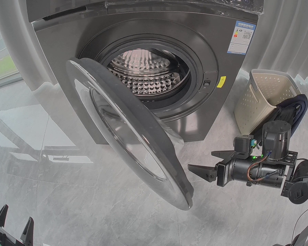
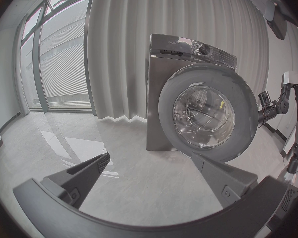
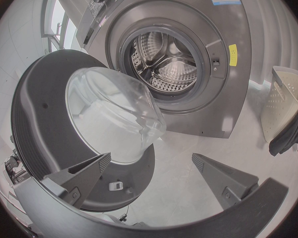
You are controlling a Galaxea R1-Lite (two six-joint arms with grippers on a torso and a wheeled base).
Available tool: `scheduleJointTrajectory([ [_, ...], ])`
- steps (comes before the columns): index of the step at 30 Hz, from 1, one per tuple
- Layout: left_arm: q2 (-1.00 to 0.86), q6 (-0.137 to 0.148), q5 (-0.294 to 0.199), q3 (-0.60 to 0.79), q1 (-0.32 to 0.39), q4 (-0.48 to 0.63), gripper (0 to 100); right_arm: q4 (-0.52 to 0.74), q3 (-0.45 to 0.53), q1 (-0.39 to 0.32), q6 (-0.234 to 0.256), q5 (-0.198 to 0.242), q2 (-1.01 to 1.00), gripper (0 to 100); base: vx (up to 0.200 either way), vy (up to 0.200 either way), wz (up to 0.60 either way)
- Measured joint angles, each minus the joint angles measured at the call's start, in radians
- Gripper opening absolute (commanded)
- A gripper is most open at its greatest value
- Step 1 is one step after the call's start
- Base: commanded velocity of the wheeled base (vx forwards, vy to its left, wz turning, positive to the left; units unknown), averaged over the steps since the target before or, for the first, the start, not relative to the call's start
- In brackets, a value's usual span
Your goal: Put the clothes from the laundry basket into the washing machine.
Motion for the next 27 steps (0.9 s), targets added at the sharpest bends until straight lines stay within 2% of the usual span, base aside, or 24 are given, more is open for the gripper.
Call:
scheduleJointTrajectory([
  [5, 0.000, 0.033, -0.002, 0.000, 0.002, -0.001, 100, -0.002, 0.000, 0.003, 0.000, 0.000, 0.021, 100, 0.000, 0.000, 0.00],
  [27, 0.000, 0.034, -0.003, 0.000, 0.002, -0.001, 100, -0.004, 0.011, 0.012, 0.003, 0.000, 0.017, 100, 0.000, 0.000, 0.00],
])
